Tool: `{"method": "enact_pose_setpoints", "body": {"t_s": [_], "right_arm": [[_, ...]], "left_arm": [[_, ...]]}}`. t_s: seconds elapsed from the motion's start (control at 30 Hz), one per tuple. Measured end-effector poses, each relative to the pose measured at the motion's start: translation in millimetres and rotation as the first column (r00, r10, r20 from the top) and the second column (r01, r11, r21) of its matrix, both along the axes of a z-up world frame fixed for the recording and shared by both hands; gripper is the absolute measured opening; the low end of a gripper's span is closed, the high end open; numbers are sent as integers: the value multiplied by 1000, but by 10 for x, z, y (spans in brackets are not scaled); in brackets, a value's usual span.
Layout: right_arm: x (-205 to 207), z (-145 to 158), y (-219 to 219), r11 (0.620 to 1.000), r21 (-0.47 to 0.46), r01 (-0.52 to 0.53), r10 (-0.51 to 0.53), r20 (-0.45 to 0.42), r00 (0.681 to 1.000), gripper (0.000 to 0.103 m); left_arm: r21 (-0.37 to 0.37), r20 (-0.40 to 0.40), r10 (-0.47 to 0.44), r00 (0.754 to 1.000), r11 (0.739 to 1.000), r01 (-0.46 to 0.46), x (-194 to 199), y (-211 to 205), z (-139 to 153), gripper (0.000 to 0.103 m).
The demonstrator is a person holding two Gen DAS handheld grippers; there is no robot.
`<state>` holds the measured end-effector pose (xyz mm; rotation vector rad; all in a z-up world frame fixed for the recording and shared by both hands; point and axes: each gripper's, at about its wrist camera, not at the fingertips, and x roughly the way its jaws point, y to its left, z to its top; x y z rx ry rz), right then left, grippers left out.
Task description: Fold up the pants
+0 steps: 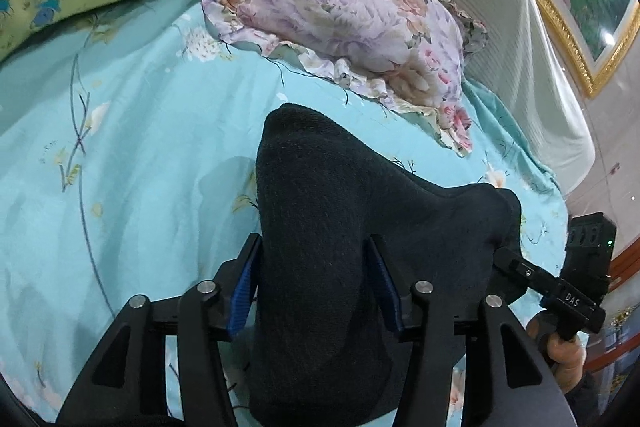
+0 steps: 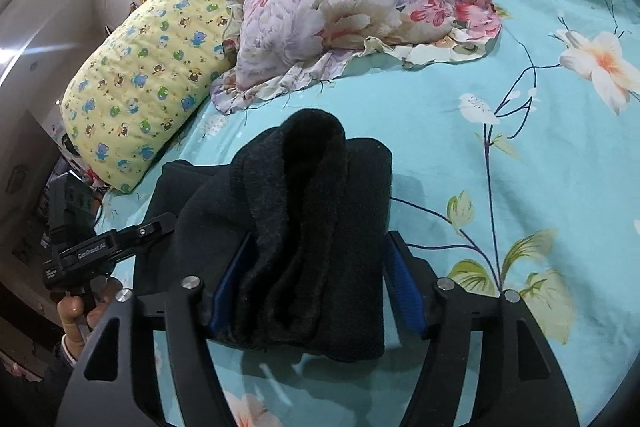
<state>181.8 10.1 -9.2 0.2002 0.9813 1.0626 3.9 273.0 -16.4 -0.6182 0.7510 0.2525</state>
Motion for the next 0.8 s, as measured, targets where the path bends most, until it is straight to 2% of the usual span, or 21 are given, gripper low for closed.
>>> {"method": "enact_pose_setpoints", "body": {"t_s": [0.2, 0.33, 0.57, 0.8], "right_arm": [[-65, 106, -14, 1000, -23, 6, -5, 38, 999, 70], [-164, 227, -64, 1000, -10, 10, -9, 82, 997, 78], [-439, 432, -146, 1000, -23, 14, -9, 192, 981, 84], [-661, 513, -230, 999, -42, 26, -14, 262, 965, 87]], "left_arm": [[38, -2, 46, 999, 998, -45, -141, -52, 99, 67], [103, -21, 79, 997, 992, -77, -254, -131, 177, 76], [172, -38, 113, 993, 980, -105, -463, -318, 227, 77], [245, -50, 110, 993, 965, -95, -663, -576, 290, 80]]}}
